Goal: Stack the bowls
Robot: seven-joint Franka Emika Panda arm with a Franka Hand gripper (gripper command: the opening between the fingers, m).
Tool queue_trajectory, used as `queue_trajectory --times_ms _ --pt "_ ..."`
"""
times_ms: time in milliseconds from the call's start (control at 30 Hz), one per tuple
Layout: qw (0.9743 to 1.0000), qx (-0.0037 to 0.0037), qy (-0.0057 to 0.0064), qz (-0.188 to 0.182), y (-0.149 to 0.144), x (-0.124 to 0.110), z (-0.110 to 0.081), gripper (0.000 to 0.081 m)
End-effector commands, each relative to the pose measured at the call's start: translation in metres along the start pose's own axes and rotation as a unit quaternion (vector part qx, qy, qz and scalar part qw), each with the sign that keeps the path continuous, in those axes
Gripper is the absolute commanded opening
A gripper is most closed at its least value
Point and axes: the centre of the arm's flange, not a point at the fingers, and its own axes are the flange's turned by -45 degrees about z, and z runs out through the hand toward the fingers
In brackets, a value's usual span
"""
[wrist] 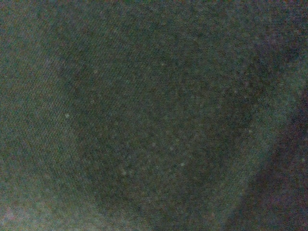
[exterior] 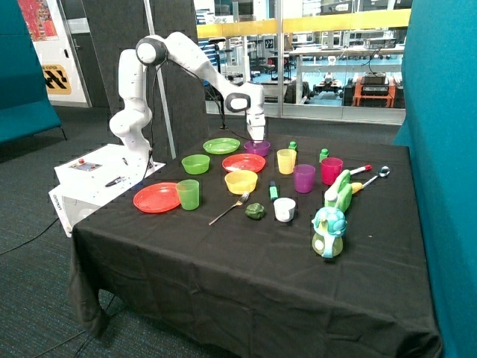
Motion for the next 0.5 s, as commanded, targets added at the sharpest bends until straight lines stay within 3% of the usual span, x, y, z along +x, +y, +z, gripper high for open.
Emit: queue_trajectory --times_ms 0,467 --pt "1.0 0.00152 0.0003 0.002 0.003 -0.001 -0.01 0.0" --pt "1.0 0.00152 0.0003 0.005 0.012 -0.001 -0.038 0.0"
